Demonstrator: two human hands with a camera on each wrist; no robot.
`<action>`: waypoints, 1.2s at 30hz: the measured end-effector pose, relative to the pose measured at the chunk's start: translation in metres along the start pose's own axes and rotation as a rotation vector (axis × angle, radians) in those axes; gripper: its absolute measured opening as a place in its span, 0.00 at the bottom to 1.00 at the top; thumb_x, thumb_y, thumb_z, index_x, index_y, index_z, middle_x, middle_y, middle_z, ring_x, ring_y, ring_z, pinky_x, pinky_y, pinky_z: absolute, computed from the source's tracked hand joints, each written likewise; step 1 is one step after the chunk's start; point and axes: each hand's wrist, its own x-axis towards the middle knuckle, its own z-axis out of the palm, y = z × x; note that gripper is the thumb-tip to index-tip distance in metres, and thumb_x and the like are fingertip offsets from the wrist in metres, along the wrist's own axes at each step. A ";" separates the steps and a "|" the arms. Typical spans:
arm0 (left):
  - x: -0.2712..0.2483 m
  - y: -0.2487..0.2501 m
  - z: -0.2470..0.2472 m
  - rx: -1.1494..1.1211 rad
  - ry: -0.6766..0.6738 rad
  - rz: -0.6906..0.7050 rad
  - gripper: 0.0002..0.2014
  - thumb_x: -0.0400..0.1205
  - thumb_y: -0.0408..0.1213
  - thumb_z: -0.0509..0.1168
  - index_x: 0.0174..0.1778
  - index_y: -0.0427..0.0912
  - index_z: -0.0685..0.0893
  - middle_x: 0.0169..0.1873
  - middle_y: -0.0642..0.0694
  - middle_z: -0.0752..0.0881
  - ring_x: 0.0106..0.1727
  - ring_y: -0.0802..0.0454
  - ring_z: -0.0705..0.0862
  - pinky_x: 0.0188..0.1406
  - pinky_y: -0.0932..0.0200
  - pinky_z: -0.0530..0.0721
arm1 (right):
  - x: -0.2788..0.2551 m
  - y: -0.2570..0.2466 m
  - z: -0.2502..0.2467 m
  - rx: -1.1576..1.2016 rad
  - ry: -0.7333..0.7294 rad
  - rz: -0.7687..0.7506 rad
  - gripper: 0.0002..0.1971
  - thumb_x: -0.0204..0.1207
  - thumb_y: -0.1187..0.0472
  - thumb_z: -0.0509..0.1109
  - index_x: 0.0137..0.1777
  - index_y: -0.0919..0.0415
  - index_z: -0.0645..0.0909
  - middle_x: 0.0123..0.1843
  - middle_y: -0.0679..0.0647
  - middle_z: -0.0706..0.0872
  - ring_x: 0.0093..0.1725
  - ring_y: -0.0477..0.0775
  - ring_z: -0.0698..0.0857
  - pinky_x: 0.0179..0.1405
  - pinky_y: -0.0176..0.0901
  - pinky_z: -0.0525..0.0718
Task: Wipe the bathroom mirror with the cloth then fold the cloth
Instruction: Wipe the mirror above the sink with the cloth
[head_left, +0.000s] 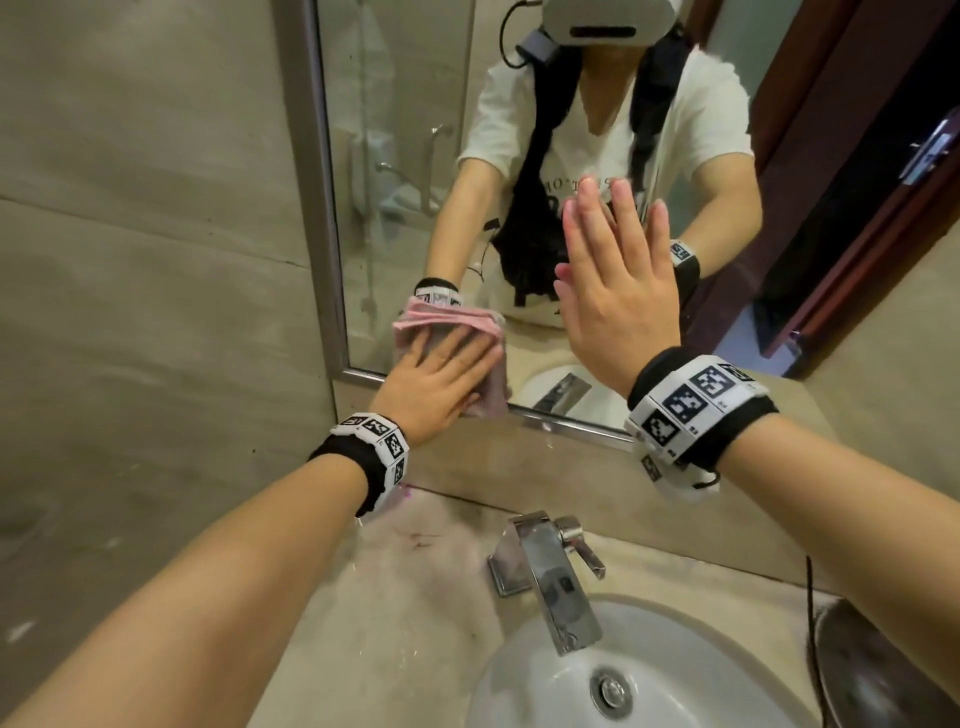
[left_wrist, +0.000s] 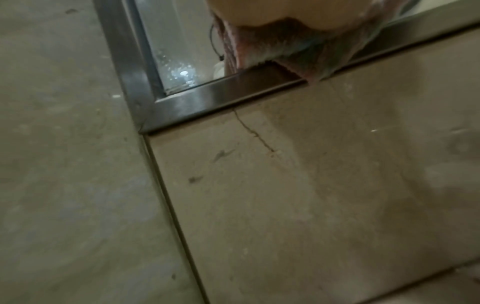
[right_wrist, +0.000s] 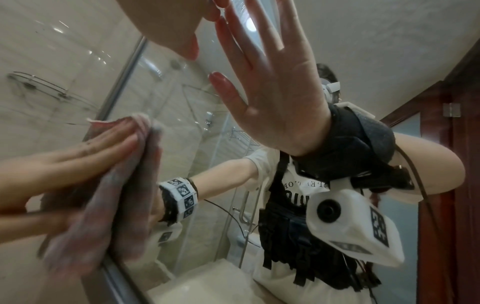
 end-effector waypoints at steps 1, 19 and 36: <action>0.000 0.002 0.000 -0.007 -0.030 0.107 0.35 0.81 0.43 0.56 0.83 0.46 0.47 0.81 0.46 0.58 0.83 0.45 0.46 0.79 0.40 0.41 | 0.000 0.000 0.000 -0.001 0.000 0.002 0.27 0.80 0.56 0.59 0.77 0.68 0.67 0.78 0.63 0.70 0.77 0.69 0.69 0.74 0.70 0.66; -0.065 -0.032 -0.016 -0.111 -0.133 -0.112 0.38 0.80 0.24 0.51 0.82 0.46 0.41 0.83 0.50 0.41 0.83 0.50 0.45 0.70 0.45 0.74 | -0.001 0.002 0.001 -0.035 -0.032 -0.015 0.28 0.79 0.56 0.60 0.78 0.67 0.65 0.79 0.63 0.68 0.77 0.69 0.68 0.75 0.70 0.65; -0.006 0.015 -0.126 -0.653 -0.111 -0.566 0.25 0.76 0.19 0.63 0.70 0.37 0.78 0.68 0.40 0.80 0.66 0.44 0.81 0.68 0.66 0.69 | -0.046 -0.035 -0.064 0.786 -0.846 0.526 0.22 0.82 0.44 0.57 0.60 0.61 0.81 0.61 0.59 0.85 0.55 0.56 0.83 0.52 0.41 0.77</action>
